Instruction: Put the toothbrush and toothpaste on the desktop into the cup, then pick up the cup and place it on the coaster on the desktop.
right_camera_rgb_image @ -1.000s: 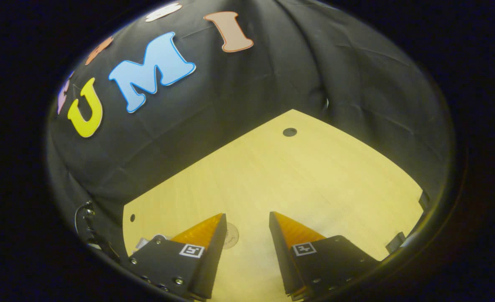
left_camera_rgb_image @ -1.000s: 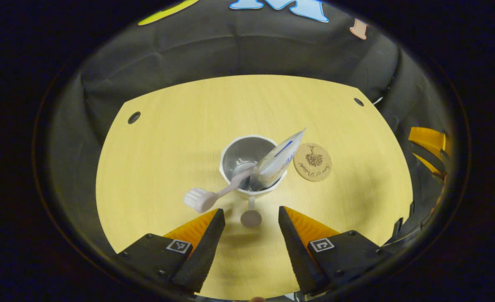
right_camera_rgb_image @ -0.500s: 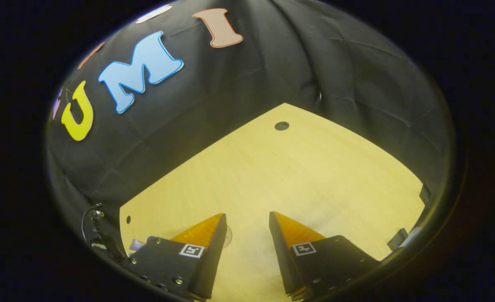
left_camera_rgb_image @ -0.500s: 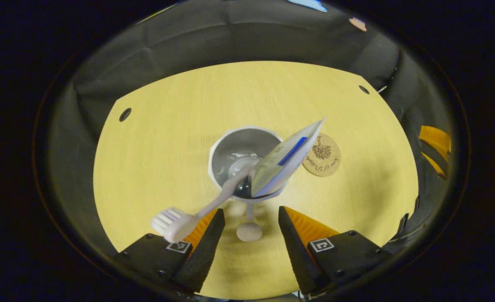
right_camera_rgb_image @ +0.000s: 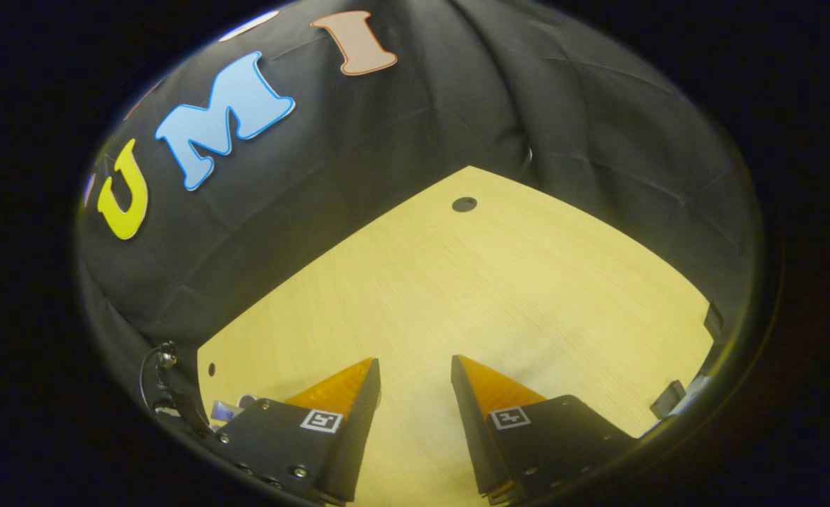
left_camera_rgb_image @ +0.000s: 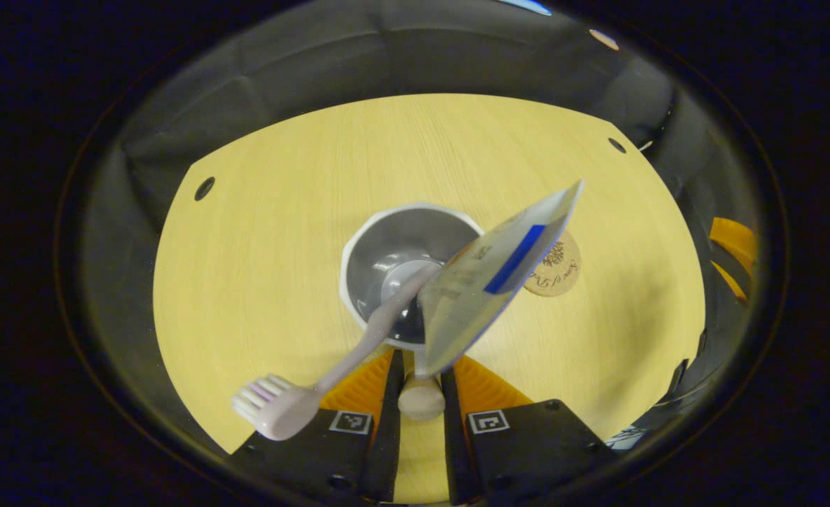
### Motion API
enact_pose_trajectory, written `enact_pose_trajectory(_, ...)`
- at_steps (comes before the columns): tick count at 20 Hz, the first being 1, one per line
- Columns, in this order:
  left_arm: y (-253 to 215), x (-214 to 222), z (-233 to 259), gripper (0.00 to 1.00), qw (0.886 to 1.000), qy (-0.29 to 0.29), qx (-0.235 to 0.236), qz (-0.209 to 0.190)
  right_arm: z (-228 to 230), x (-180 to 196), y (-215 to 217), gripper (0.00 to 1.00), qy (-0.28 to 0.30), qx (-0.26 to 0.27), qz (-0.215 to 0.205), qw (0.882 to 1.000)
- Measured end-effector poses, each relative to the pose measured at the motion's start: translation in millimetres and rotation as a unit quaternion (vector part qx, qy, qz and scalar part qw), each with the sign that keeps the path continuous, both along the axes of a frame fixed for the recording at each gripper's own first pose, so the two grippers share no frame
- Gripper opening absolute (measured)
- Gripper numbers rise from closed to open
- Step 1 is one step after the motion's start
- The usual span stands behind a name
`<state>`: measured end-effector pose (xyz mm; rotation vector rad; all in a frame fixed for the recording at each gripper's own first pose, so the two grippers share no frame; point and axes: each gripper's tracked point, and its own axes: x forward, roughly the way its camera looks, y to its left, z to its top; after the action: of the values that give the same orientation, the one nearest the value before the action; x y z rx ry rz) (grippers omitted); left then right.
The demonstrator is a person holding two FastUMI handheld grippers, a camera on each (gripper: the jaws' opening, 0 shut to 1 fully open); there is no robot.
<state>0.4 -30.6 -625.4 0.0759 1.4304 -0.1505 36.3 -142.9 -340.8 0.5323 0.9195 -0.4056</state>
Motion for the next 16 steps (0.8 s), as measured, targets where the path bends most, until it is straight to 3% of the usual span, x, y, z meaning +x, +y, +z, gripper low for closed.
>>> enact_pose_trajectory(1, 0, 0, 0, 0.36, 1.0, -0.001, -0.001, 0.001, 0, 0, 0, 0.61, 0.001, 0.001, -0.001, 1.0)
enact_pose_trajectory(2, 0, 0, 0, 0.27, 1.0, -0.002, -0.001, 0.001, 0, -1, 0, 0.61, 0.002, 0.001, -0.002, 1.0)
enact_pose_trajectory(4, -2, 3, 3, 0.36, 1.0, -0.012, -0.003, 0.001, -1, -3, -1, 0.61, 0.004, 0.0, -0.002, 1.0)
enact_pose_trajectory(5, -3, 6, 6, 0.31, 1.0, -0.02, -0.002, -0.003, -1, -4, -2, 0.61, 0.004, -0.001, -0.002, 1.0)
enact_pose_trajectory(7, -5, 14, 12, 0.31, 0.999, -0.038, 0.001, -0.017, -1, -3, -1, 0.61, 0.006, -0.001, -0.002, 1.0)
enact_pose_trajectory(10, -13, 17, 13, 0.31, 0.999, -0.041, -0.002, -0.025, -1, -4, -2, 0.61, 0.004, -0.002, -0.003, 1.0)
enact_pose_trajectory(11, -16, 16, 12, 0.36, 0.999, -0.042, -0.005, -0.021, 0, -4, -2, 0.61, 0.003, -0.002, -0.004, 1.0)
enact_pose_trajectory(12, -18, 16, 13, 0.31, 0.999, -0.042, -0.007, -0.019, 1, -5, -3, 0.61, 0.003, -0.003, -0.005, 1.0)
enact_pose_trajectory(16, -24, 19, 12, 0.26, 0.998, -0.056, -0.023, 0.002, 1, -7, -6, 0.61, 0.003, -0.008, -0.008, 1.0)
